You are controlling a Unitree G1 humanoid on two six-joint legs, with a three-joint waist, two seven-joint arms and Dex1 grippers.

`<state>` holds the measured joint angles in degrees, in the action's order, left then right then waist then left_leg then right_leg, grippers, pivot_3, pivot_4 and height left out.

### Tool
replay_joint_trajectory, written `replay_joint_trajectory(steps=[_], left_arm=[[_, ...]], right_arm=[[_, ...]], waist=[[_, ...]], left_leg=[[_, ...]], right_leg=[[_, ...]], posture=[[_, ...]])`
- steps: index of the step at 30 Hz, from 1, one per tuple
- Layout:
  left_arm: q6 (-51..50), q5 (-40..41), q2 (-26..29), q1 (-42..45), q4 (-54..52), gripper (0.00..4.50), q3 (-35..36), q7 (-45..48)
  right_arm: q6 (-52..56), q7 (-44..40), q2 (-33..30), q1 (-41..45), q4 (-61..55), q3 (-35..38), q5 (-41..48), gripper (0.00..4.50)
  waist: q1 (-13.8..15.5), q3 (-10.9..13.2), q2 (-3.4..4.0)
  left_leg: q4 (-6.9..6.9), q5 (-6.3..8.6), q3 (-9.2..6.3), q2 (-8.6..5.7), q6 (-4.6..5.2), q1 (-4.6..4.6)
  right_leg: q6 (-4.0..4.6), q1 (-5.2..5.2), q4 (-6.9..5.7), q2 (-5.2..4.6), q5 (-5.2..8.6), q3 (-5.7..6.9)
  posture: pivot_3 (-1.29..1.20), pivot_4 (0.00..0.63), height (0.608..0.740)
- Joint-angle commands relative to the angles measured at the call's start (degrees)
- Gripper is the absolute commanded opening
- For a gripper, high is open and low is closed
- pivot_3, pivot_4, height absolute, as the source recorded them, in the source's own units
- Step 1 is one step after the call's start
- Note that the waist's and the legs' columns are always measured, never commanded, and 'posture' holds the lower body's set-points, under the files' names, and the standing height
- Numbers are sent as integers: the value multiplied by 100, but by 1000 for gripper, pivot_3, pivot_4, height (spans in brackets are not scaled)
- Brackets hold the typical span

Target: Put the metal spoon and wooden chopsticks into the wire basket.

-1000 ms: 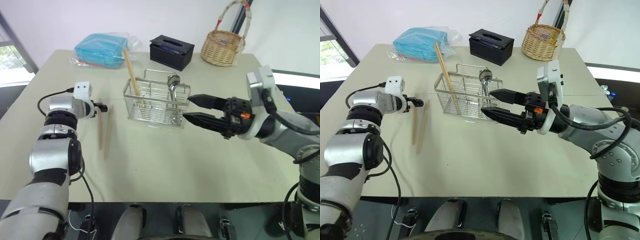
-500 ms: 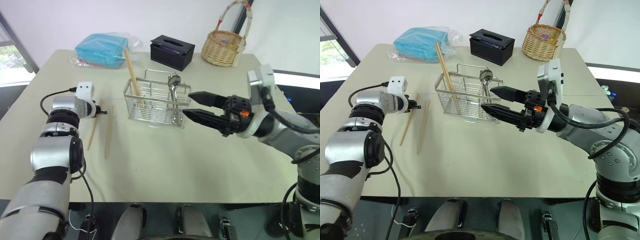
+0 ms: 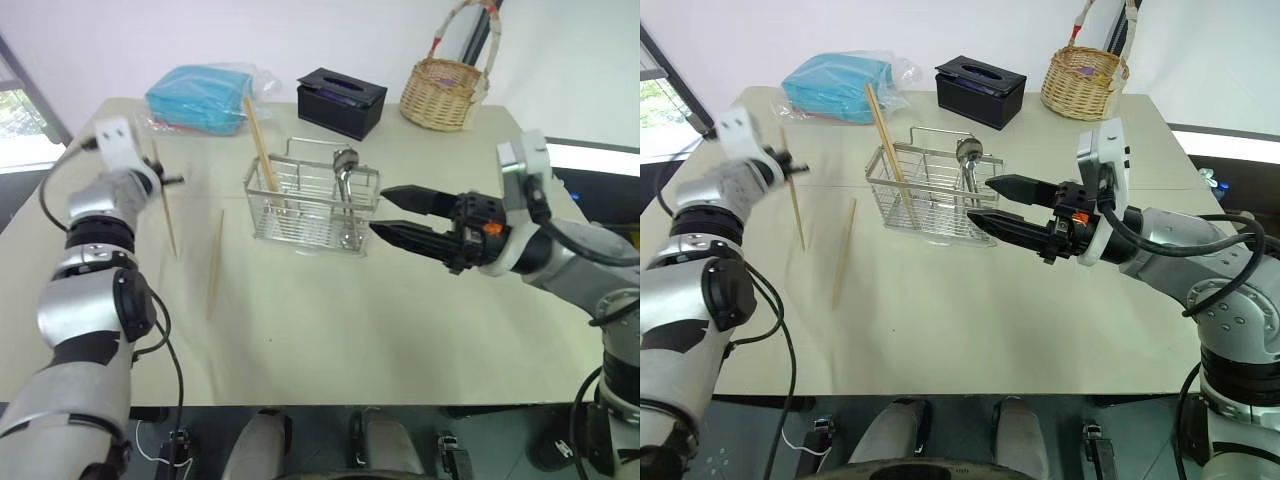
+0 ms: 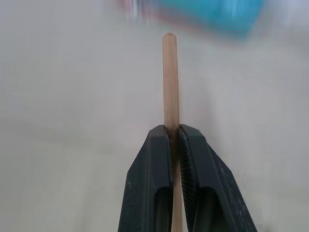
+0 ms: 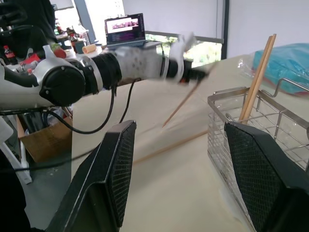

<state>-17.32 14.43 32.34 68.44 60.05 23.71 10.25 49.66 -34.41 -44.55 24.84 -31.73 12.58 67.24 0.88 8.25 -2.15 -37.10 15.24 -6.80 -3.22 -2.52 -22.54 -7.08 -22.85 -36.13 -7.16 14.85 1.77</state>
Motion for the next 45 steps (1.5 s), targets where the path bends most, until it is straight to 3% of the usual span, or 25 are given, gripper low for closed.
replay_joint_trajectory(steps=[1,7,11,24,31,34,40,41,45], left_arm=[[217,901,-35,465,-1408,26,488,532],[-778,1870,-507,577,-3263,26,302,978],[-1055,1924,-870,483,-3811,26,-184,1255],[320,542,-1735,-880,-3938,26,-1805,1698],[848,346,-2132,-1259,-3668,26,-1732,1444],[845,440,-2201,-1313,-3714,1174,-1630,1361],[439,631,-2149,-1403,-4187,4293,-1510,1292],[318,671,-2110,-1412,-4311,4467,-1489,1282],[-316,889,-1809,-1242,-4773,4467,-1303,1144]], right_arm=[[-53,104,-107,-90,-120,313,107,3019],[-169,279,-51,-419,-298,412,14,3019],[-258,408,7,-578,-393,442,-32,3019],[-411,846,7,-1016,-574,744,44,3019],[-397,891,1,-962,-507,716,34,3019],[-397,847,-10,-891,-411,687,-2,3019],[-400,777,14,-749,-257,586,-110,3019],[-405,748,16,-745,-238,574,-132,3019],[-434,693,61,-713,-188,480,-233,3019]], waist=[[-1,-2,-3],[-10,-4,1],[-17,-3,1],[-11,-2,13],[-9,-1,12],[-9,-2,13],[-14,-2,13],[-14,-2,13],[-22,-2,13]], left_leg=[[-2,0,0,-4,0,-2],[-4,7,10,-20,13,9],[-8,6,8,-16,14,12],[-5,5,13,-5,15,17],[-7,6,10,-5,17,11],[-6,8,10,-5,20,13],[-7,8,10,-5,20,14],[-6,8,9,-4,20,13],[-6,8,9,-4,20,14]], right_leg=[[-1,2,1,-6,-1,0],[-8,17,7,-26,-4,2],[-10,19,2,-16,-5,3],[-8,21,7,0,-5,-4],[-7,21,11,0,-5,-3],[-7,22,12,0,-5,-3],[-8,22,10,1,-4,-2],[-8,22,11,3,-4,-2],[-8,22,11,3,-4,-2]], posture=[[0,150,661],[0,150,661],[0,150,661],[0,150,661],[0,150,661],[0,150,661],[0,150,661],[0,150,661],[0,150,661]])
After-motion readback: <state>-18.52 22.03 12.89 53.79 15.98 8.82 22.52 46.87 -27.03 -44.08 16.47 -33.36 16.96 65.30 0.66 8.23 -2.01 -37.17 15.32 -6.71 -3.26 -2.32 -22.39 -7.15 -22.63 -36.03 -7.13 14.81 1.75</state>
